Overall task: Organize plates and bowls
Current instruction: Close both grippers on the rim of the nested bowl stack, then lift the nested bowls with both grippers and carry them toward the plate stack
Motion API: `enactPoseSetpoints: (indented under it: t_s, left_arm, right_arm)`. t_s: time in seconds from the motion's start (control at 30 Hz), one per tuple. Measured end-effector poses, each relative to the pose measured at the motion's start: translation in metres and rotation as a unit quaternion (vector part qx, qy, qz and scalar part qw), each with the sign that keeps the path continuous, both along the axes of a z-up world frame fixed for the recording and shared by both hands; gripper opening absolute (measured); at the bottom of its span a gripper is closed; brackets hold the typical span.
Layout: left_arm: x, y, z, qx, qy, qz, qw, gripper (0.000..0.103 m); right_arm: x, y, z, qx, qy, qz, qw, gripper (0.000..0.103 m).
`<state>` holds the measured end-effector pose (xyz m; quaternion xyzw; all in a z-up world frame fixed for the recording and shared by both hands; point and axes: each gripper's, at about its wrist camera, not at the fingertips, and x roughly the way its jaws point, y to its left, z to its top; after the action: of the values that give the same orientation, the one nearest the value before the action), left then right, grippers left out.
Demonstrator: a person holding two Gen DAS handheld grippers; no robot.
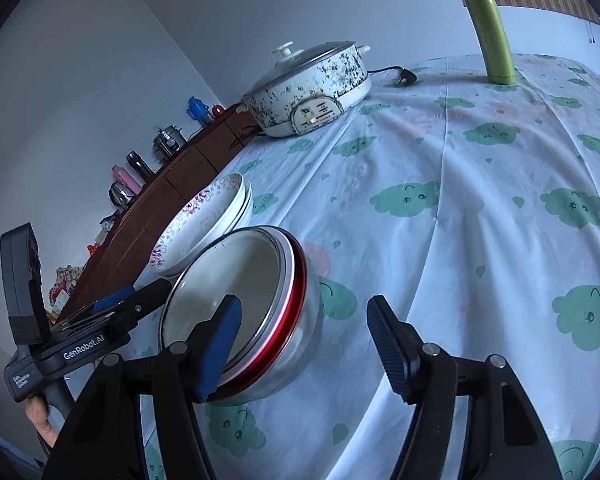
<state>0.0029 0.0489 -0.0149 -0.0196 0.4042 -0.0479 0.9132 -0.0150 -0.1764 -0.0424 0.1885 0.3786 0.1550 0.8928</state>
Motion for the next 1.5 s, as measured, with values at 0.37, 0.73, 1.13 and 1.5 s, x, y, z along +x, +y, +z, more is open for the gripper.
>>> enactPoseSetpoints:
  t_s: [0.37, 0.73, 1.13, 1.5]
  left_arm:
    - [-0.001, -0.002, 0.004, 0.007, -0.015, 0.004, 0.9999, 0.094]
    - [0.010, -0.019, -0.007, -0.018, 0.022, -0.033, 0.9991, 0.094]
    - [0.017, -0.020, -0.023, -0.040, 0.059, -0.037, 0.9968, 0.077]
    - [0.028, -0.024, -0.037, -0.112, 0.104, -0.061, 0.9863, 0.044]
  right_arm:
    - [0.001, 0.003, -0.003, -0.002, 0.000, 0.004, 1.000, 0.067]
    - [0.002, 0.003, -0.005, -0.002, -0.001, 0.003, 1.000, 0.067]
    - [0.004, 0.005, -0.006, -0.002, -0.002, 0.002, 1.000, 0.067]
    - [0.020, 0.007, -0.020, 0.040, 0.034, 0.013, 0.999, 0.067]
